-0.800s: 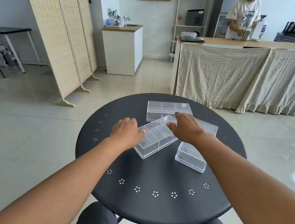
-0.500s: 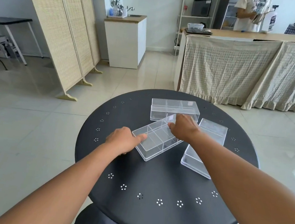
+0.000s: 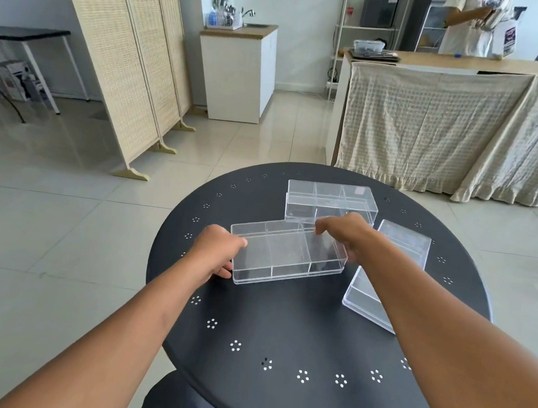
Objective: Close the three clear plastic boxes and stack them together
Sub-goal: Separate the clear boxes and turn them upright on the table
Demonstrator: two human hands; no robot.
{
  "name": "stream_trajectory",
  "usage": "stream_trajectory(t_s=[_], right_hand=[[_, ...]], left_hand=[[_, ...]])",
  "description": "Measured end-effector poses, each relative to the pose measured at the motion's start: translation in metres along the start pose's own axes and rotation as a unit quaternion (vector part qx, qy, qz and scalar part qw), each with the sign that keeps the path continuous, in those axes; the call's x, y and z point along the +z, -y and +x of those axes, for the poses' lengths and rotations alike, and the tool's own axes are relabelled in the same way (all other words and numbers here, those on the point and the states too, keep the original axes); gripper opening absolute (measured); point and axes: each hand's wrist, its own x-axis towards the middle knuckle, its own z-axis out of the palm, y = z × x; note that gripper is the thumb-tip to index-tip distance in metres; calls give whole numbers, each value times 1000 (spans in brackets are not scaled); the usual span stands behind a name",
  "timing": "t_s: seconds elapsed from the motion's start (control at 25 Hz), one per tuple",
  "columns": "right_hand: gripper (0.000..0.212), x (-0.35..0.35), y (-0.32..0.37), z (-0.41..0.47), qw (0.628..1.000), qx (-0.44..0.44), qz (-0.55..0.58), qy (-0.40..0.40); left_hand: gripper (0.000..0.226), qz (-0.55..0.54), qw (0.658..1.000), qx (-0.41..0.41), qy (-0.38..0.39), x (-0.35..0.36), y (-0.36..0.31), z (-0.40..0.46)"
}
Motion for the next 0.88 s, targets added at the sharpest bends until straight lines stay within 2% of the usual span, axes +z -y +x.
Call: stream_trajectory(t_s=[0.16,0.24,0.28,0.36,0.4,0.44,0.56,0.68,0.76,0.88], right_hand=[[20,-5,3,-11,995,-15,95,9],[24,-1,1,-18,994,-45,101,9],[35,3,-3,-22,994,-62,93,5],[71,13,-14,-30,994,-90,56,-17],[81,17,-20,-34,994,-100,42,-34],[82,20,-26,-39,992,-113,27,-48],[66,25,-37,-54,987,-142,-10,-79],[76,30,-49,-67,986,-149,-15,-76],[76,32,-56,-80,987,-144,31,-67],[52,40,-70,-102,980,-152,99,-80]], left_hand=[[23,-42,996,72,-26,-23,6,-1],[19,-30,990,125,-54,-33,8,-7],[22,-23,987,147,-67,-36,11,-11],[39,1,981,171,-88,-38,18,-18],[48,15,979,179,-96,-38,22,-21],[53,25,977,188,-100,-36,28,-22],[58,28,971,217,-100,-31,41,-28],[60,-4,973,216,-85,-32,50,-39],[59,-29,975,207,-74,-32,55,-49],[59,-50,976,200,-77,-31,65,-65]])
